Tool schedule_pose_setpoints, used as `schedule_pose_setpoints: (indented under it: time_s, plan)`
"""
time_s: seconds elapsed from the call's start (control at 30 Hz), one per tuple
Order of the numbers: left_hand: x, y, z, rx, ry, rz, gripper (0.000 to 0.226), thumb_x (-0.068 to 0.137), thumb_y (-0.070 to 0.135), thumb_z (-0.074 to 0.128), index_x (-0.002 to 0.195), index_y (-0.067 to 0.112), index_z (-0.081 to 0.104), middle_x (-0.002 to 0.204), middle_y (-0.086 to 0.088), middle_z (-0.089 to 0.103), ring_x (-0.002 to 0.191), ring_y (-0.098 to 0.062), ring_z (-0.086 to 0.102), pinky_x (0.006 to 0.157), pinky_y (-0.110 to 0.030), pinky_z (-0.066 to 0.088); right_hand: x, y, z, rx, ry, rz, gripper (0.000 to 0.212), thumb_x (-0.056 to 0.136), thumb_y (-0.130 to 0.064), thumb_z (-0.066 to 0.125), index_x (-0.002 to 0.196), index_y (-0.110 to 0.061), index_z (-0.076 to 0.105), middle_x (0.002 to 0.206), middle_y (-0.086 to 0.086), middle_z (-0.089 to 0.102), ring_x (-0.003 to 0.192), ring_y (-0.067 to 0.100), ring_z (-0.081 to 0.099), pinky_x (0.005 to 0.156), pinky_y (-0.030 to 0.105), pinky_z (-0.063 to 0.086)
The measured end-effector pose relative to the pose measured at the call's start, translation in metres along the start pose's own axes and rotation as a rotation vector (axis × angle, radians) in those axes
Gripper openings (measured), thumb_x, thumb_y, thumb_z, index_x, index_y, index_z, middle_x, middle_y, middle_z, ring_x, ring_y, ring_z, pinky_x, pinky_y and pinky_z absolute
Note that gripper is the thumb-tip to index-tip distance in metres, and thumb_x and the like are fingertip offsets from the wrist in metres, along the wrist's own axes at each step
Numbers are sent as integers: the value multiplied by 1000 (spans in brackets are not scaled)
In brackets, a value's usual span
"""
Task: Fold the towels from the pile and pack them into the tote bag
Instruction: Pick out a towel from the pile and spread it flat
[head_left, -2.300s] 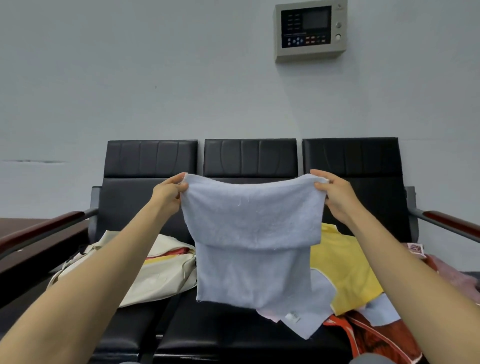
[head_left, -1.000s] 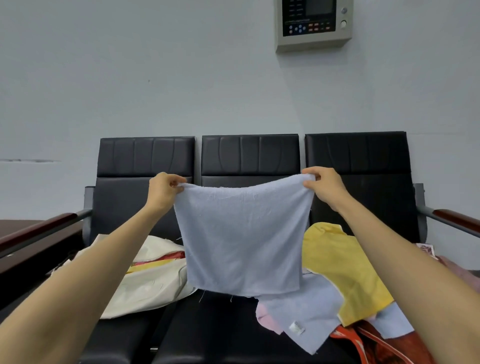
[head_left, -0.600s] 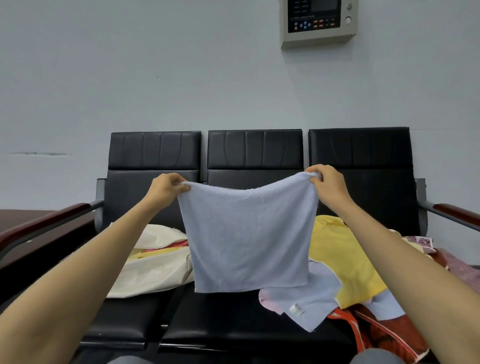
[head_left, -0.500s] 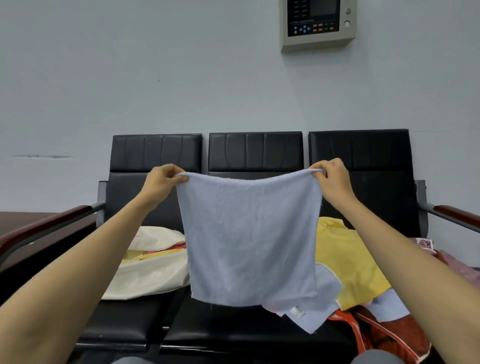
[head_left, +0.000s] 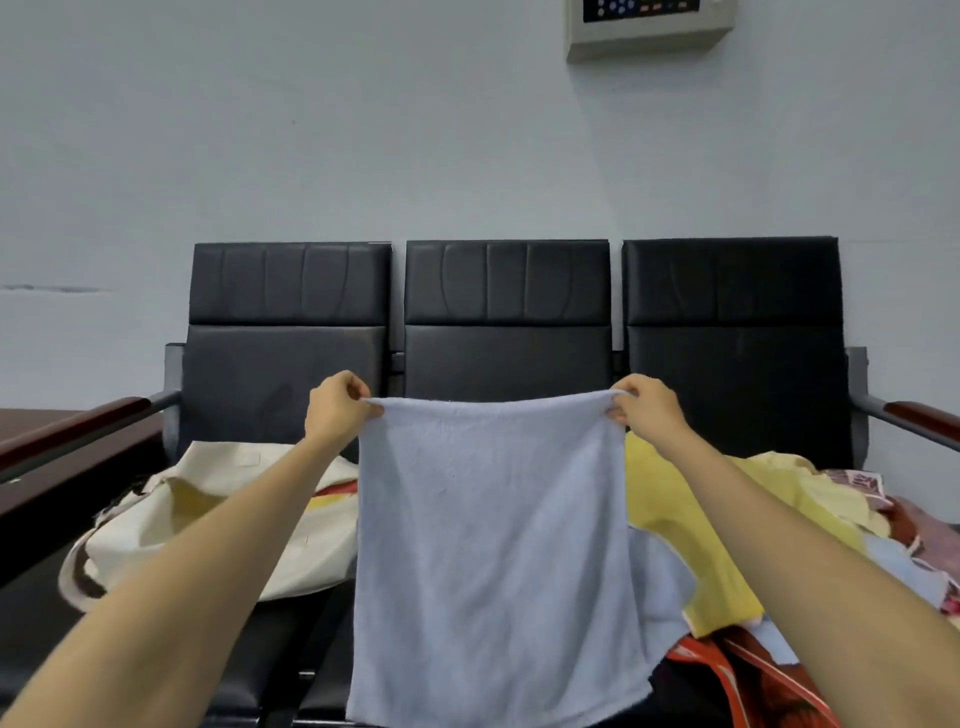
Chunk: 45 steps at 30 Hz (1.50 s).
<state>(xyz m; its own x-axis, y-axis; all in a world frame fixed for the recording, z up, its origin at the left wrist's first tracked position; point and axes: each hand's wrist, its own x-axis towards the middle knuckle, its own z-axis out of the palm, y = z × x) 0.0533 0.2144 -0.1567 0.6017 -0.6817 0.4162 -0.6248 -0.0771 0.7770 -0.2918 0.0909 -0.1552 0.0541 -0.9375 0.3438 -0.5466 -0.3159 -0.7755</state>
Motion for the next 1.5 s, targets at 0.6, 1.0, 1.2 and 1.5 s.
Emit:
schedule_pose_setpoints:
  time_s: [0.6, 1.0, 1.2, 1.5]
  plan:
    - [-139, -163, 13, 19, -656, 67, 22, 74, 10, 74, 69, 31, 71, 80, 11, 65, 73, -4, 61, 72, -14, 46, -128, 165, 40, -91, -540, -101, 31, 82, 3, 64, 73, -27, 70, 77, -17, 69, 74, 1, 62, 68, 10, 45]
    - [-131, -174, 50, 224, -523, -237, 25, 90, 37, 62, 93, 14, 68, 89, 5, 64, 84, -14, 58, 71, -24, 41, -120, 159, 55, -351, -610, -80, 15, 88, -19, 59, 84, -30, 68, 78, -10, 59, 67, 6, 52, 64, 16, 40]
    - [-119, -166, 84, 176, -557, -509, 37, 76, 39, 77, 70, 12, 52, 78, -1, 58, 74, -18, 56, 61, -26, 41, -118, 138, 107, -460, -660, -283, 21, 98, -29, 49, 111, -25, 64, 118, -6, 59, 114, 12, 51, 98, 21, 38]
    - [-117, -150, 98, 167, -553, -334, 61, 85, 18, 68, 133, 5, 34, 126, -9, 51, 99, -18, 49, 79, -28, 39, -126, 112, 155, -672, -898, -346, 57, 101, -50, 29, 153, -32, 15, 161, -4, 5, 148, 16, -3, 118, 35, 0]
